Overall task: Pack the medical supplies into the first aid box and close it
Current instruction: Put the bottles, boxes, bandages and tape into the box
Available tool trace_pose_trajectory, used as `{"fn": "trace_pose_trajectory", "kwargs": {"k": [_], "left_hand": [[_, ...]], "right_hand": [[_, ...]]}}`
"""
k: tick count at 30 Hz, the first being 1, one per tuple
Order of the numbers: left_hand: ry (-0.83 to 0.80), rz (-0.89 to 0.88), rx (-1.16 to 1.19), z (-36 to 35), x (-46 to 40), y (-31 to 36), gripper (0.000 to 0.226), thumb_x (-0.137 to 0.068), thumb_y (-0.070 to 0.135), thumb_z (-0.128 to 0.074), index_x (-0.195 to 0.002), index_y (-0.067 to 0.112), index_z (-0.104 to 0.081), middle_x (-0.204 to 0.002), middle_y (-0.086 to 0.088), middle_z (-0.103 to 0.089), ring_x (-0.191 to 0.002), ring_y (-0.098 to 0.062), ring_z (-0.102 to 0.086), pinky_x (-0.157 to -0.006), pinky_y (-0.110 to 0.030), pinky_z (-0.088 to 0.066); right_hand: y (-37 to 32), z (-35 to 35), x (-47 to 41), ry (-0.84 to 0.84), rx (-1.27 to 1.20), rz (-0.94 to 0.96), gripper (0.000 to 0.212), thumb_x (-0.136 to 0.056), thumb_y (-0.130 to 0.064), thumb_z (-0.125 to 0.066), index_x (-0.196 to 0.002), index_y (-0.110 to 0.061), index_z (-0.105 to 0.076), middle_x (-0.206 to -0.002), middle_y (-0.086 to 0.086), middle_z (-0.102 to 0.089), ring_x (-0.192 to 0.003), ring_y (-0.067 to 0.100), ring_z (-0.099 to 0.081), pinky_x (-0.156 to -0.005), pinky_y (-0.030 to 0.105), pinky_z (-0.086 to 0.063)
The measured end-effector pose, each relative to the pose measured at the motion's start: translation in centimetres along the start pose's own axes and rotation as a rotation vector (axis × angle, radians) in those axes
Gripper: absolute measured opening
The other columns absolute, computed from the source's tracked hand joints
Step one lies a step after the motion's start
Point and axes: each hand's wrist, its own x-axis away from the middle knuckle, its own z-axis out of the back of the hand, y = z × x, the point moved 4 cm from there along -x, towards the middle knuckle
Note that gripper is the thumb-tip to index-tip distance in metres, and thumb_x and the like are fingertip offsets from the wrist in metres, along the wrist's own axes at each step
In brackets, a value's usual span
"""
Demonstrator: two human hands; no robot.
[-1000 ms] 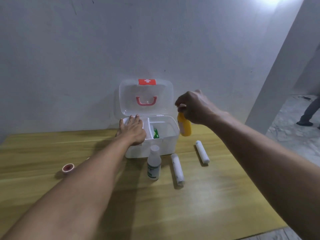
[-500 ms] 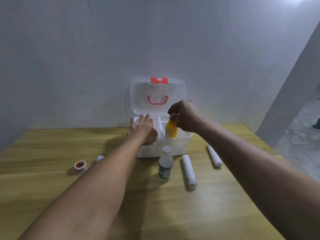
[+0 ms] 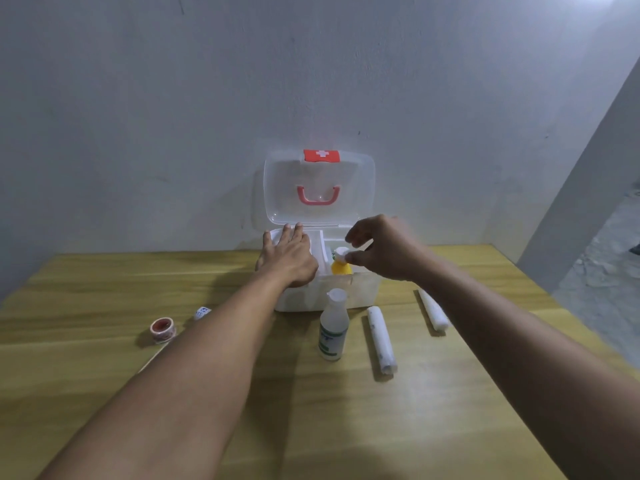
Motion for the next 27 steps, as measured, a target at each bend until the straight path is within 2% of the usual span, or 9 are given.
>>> {"fn": "trace_pose_trajectory", "kwargs": {"k": [4,6,11,15,18,20,22,24,27], "left_hand": [[0.001,0.005,-0.016,0.0,-0.1,0.1,0.063,-0.096,0.019,-0.028,-0.155,0.011,-0.009,-0.165,-0.005,0.005,-0.152,-0.023,0.007,-0.121,-0.054,0.005],[0.0,0.006,-0.019,0.0,-0.1,0.1,0.063,-0.095,0.019,-0.027,-0.155,0.011,-0.009,-0.165,-0.005,0.005,-0.152,-0.022,0.007,-0.12,-0.053,0.005],[-0.006,0.003,-0.028,0.1,0.0,0.0,0.063,-0.096,0.019,-0.026,-0.155,0.01,-0.008,-0.165,-0.005,0.006,-0.152,-0.021,0.007,-0.121,-0.053,0.003],[-0.021,-0.005,-0.037,0.1,0.1,0.0,0.062,-0.096,0.018,-0.024,-0.155,0.009,-0.007,-0.165,-0.004,0.006,-0.152,-0.021,0.007,-0.121,-0.052,0.003],[-0.017,-0.006,-0.039,0.0,0.0,0.0,0.062,-0.096,0.018,-0.024,-0.155,0.009,-0.007,-0.165,-0.004,0.006,-0.152,-0.021,0.007,-0.121,-0.053,0.003],[-0.017,-0.007,-0.042,0.0,-0.1,0.0,0.063,-0.095,0.018,-0.024,-0.155,0.009,-0.008,-0.165,-0.004,0.006,-0.152,-0.02,0.007,-0.121,-0.053,0.002],[-0.022,-0.009,-0.032,0.0,-0.2,0.0,0.065,-0.093,0.016,-0.025,-0.155,0.008,-0.008,-0.165,-0.005,0.006,-0.152,-0.02,0.008,-0.121,-0.053,0.003],[-0.023,-0.005,-0.018,0.1,0.0,0.0,0.067,-0.09,0.012,-0.026,-0.155,0.008,-0.007,-0.164,-0.005,0.007,-0.152,-0.021,0.009,-0.121,-0.053,0.004],[-0.016,-0.005,-0.01,0.1,0.1,0.0,0.067,-0.092,0.013,-0.026,-0.155,0.008,-0.006,-0.164,-0.005,0.007,-0.152,-0.021,0.009,-0.121,-0.052,0.004]], "right_hand": [[-0.7,-0.7,2.5,-0.393,-0.105,0.029,0.046,-0.074,-0.001,-0.075,-0.117,-0.018,-0.067,-0.111,-0.002,-0.071,-0.084,0.009,-0.07,-0.077,0.032,-0.061],[-1.2,-1.5,3.3,-0.442,-0.064,0.078,0.048,-0.072,-0.007,-0.079,-0.116,-0.023,-0.068,-0.112,-0.007,-0.07,-0.084,0.006,-0.07,-0.079,0.028,-0.058],[-1.6,-1.3,3.8,-0.294,-0.022,0.104,0.033,-0.074,-0.017,-0.08,-0.106,-0.018,-0.072,-0.099,-0.001,-0.074,-0.08,0.011,-0.069,-0.069,0.023,-0.055],[-1.2,3.7,2.8,-0.138,-0.098,0.056,0.029,-0.079,-0.014,-0.076,-0.107,-0.01,-0.071,-0.082,0.001,-0.073,-0.056,0.004,-0.066,-0.06,0.025,-0.06],[-0.9,8.0,1.5,0.02,-0.112,0.041,0.029,-0.08,-0.013,-0.075,-0.108,-0.008,-0.069,-0.086,0.008,-0.075,-0.068,0.016,-0.073,-0.064,0.04,-0.062],[-0.6,9.5,0.4,0.11,-0.077,0.022,0.029,-0.079,-0.015,-0.076,-0.107,-0.01,-0.07,-0.087,0.009,-0.075,-0.068,0.023,-0.073,-0.066,0.043,-0.062],[-0.1,9.4,-0.7,0.175,-0.003,-0.012,0.029,-0.078,-0.018,-0.077,-0.106,-0.014,-0.072,-0.093,0.01,-0.074,-0.07,0.024,-0.07,-0.073,0.042,-0.06],[0.5,8.0,-1.8,0.197,0.074,-0.035,0.03,-0.078,-0.019,-0.077,-0.108,-0.015,-0.072,-0.104,0.011,-0.073,-0.084,0.024,-0.068,-0.081,0.037,-0.056],[1.6,4.5,-2.9,0.157,0.151,-0.042,0.031,-0.08,-0.017,-0.075,-0.11,-0.012,-0.071,-0.111,0.011,-0.072,-0.098,0.026,-0.066,-0.08,0.027,-0.047]]}}
